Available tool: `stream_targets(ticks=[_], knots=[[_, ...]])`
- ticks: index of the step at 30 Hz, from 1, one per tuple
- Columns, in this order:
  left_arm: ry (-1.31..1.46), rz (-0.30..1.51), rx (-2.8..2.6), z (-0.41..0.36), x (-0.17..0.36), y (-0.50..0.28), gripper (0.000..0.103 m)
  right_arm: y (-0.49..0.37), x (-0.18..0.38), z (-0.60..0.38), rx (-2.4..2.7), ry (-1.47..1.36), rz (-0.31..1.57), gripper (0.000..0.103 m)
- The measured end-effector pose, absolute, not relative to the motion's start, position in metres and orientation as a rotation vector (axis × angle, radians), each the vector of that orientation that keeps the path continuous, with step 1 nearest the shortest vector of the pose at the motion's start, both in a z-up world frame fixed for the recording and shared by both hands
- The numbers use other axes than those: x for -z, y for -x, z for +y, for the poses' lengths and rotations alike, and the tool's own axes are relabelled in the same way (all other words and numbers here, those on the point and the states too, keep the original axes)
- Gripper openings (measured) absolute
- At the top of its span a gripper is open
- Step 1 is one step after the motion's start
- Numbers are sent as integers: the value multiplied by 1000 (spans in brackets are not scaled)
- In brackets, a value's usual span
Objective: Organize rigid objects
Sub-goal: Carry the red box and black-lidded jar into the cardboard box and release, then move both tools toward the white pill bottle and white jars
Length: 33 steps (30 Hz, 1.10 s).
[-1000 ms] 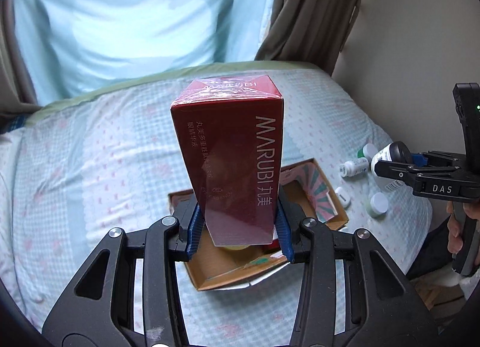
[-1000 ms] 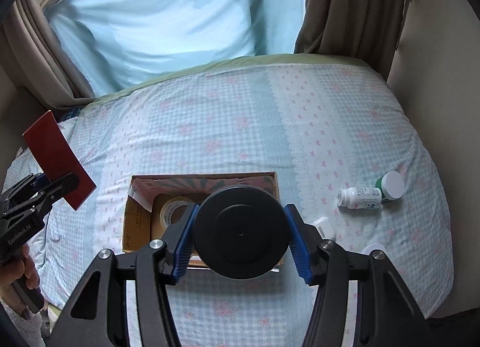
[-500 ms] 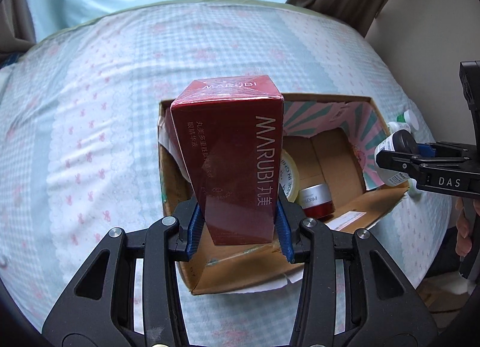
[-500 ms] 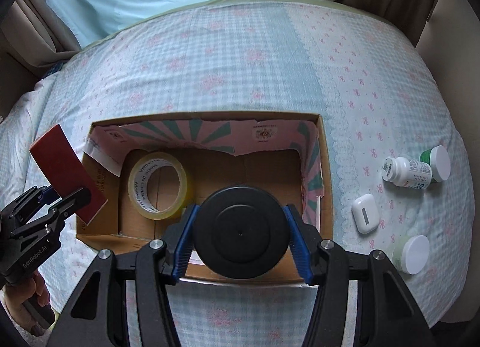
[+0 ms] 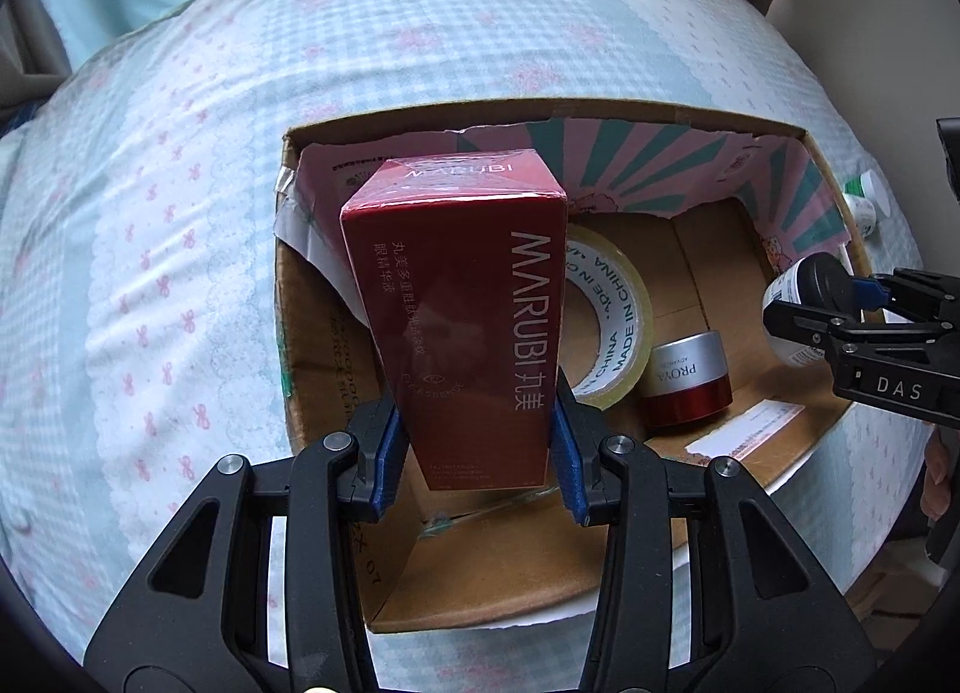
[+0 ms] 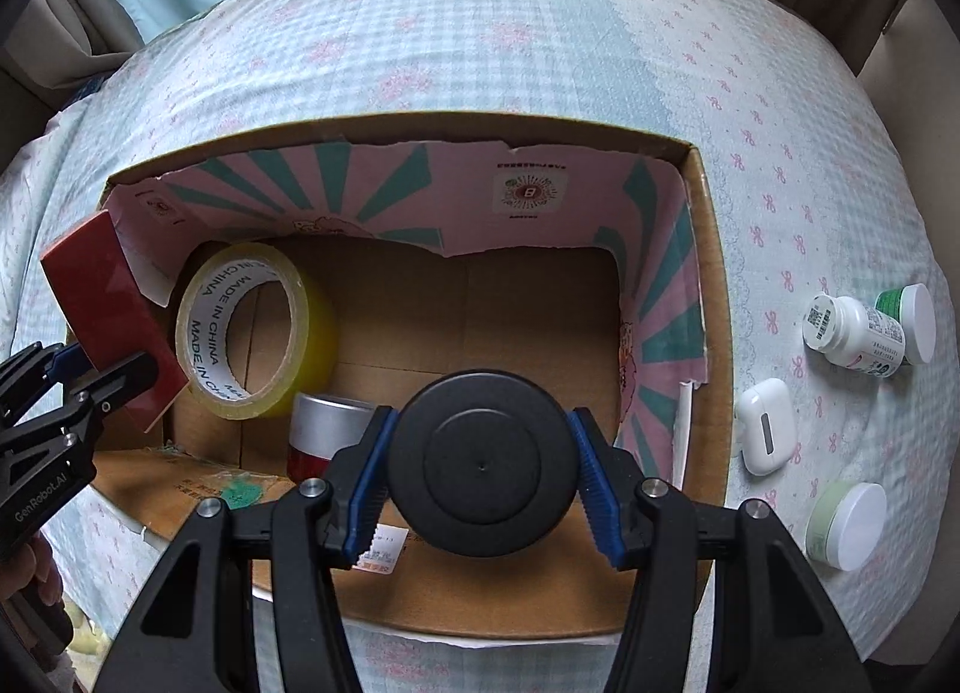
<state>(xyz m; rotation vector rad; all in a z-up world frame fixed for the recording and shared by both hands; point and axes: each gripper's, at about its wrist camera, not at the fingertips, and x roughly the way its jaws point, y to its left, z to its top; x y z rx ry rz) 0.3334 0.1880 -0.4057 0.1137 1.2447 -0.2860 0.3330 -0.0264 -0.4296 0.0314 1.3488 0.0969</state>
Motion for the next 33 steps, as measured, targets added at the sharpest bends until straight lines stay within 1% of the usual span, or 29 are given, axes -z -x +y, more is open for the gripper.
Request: stream_targets(ticks=[3,4,5,6,7,8,9,16,25,29,33], knots=[[-144,1279,255,186,408,-335,39,-335,430,-27,-97,-44,1345,53],[-158,1287,249,184,408,-334,42,-336,430,-28,-98,-57,1347,53],[-163,1277,252,183,405,-333,48,-338,431,-30,-103,-75,1352,53],[-153,1264,268,183,400,-331,72,-339,433,-32,-115,-99,1360,56],[-125,1259,304,182,395,-329,102,-341,434,-34,-127,-118,1366,63],[-112,1248,313,181,390,-327,103,-341,433,-35,-130,-124,1359,91],[-117,1241,307,180,387,-326,103,-340,431,-37,-138,-129,1350,103],[-129,1269,281,183,385,-317,103,-331,414,-43,-148,-139,1306,103],[-131,1278,269,185,373,-314,103,-328,396,-50,-139,-132,1315,103],[-124,1270,276,182,354,-310,103,-322,374,-50,-141,-130,1305,103],[-137,1242,274,179,323,-302,103,-315,346,-52,-137,-141,1288,103]])
